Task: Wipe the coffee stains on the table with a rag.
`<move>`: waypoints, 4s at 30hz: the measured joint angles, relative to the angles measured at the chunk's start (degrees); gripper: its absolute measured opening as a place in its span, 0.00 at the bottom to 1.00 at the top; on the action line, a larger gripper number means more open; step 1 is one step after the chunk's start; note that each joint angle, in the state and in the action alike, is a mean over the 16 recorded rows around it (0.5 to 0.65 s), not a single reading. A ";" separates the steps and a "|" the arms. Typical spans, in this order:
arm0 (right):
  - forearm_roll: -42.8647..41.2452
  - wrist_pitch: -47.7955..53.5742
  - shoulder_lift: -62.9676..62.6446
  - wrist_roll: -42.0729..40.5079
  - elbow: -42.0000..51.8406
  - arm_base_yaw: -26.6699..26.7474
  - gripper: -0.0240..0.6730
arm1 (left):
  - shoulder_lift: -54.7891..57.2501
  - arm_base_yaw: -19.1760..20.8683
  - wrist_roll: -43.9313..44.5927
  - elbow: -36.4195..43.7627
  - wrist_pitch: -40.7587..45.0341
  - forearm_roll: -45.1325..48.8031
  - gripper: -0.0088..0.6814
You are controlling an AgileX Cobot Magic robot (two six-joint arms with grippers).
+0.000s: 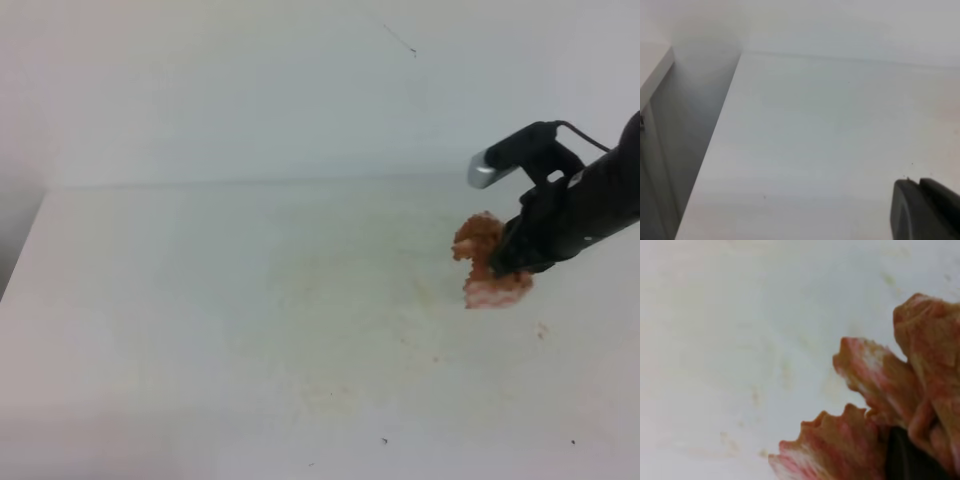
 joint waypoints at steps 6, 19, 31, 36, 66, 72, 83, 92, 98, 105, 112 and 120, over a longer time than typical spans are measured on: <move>-1.00 1.92 0.27 0.94 0.64 -4.49 0.04 | 0.00 0.00 0.00 0.00 0.00 0.00 0.01; -4.04 5.11 5.24 1.84 1.32 -7.72 0.17 | 0.00 0.00 0.00 -0.15 -0.06 0.00 0.01; -3.98 7.84 4.13 4.27 -1.28 -7.72 0.59 | 0.00 0.00 0.00 -1.07 0.00 0.01 0.01; -3.78 10.74 0.61 4.78 -2.06 -7.72 0.53 | 0.00 0.00 0.00 -1.22 0.00 0.02 0.01; -4.05 21.89 -25.89 10.64 -2.15 -7.72 0.04 | -0.09 0.00 -0.01 -1.37 -0.11 0.02 0.01; -3.68 21.85 -26.55 10.61 -2.11 -7.72 0.04 | -0.09 0.00 -0.01 -1.37 -0.17 0.02 0.01; -4.48 19.34 -39.02 9.10 -1.53 -7.72 0.04 | 0.00 0.00 -0.01 -1.52 -0.17 0.02 0.01; -8.79 6.39 -58.99 5.99 8.33 -7.74 0.04 | 0.00 0.00 -0.02 -1.52 -0.29 0.02 0.01; -10.18 -3.25 -73.63 5.81 23.95 -8.52 0.03 | 0.00 0.00 -0.03 -1.52 -0.40 0.02 0.01; -8.38 -9.39 -89.64 6.98 45.46 -11.58 0.03 | 0.00 0.00 -0.03 -1.52 -0.40 0.02 0.01; -7.09 -13.12 -101.98 7.54 62.96 -15.04 0.03 | 0.00 0.00 -0.03 -1.37 -0.39 0.02 0.01; -7.29 -13.08 -107.98 8.31 73.41 -16.48 0.03 | 0.00 0.00 -0.04 -1.37 -0.54 0.02 0.01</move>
